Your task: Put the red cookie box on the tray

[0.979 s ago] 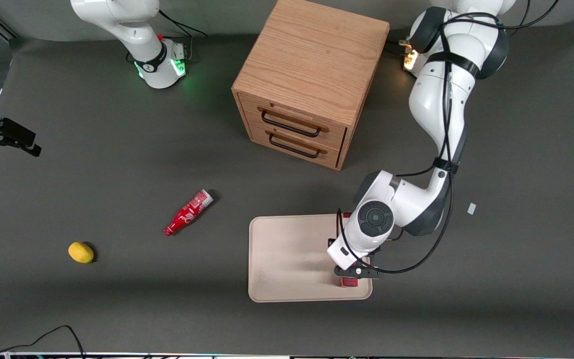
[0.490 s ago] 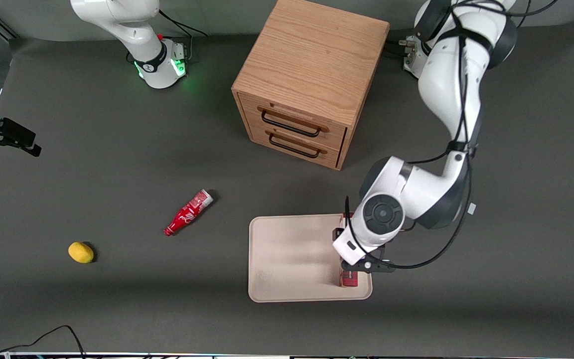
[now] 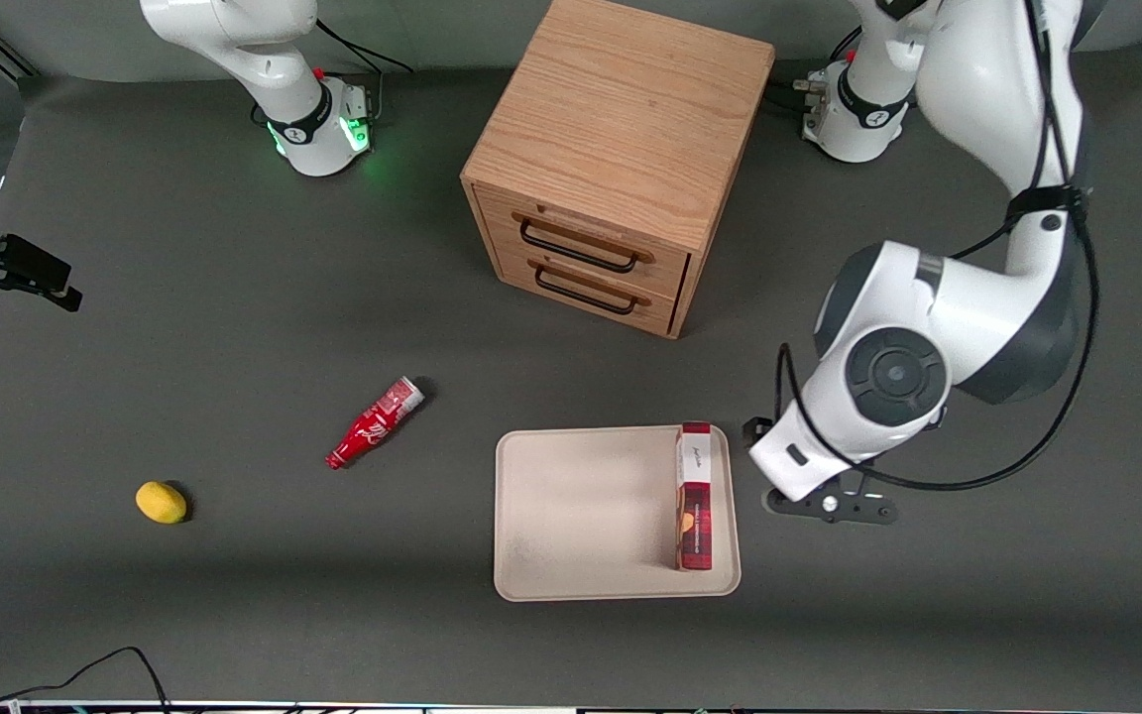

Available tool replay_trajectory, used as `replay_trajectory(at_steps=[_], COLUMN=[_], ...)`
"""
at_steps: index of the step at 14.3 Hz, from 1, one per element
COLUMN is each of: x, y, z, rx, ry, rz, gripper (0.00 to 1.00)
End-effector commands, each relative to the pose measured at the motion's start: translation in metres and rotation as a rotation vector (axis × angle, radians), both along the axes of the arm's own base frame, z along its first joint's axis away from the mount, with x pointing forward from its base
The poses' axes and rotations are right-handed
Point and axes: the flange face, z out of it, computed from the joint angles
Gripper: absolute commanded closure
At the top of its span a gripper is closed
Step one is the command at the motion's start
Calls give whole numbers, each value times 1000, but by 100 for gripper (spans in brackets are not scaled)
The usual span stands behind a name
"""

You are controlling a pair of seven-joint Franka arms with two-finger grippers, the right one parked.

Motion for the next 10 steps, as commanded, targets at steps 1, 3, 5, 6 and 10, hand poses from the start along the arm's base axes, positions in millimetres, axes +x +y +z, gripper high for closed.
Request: replay_trajectory(at_steps=[1,3,5,6,10], x=[-44,-59,-76,-82,-97], y=[53,84,104,118,157], z=[4,12,21,26,23], rx=[42,58,66,66,23], ry=[-9,-12,-5,-7,-61], rz=[-55,-59,-62,-78,-72], gripper=[0,0,0,0,0])
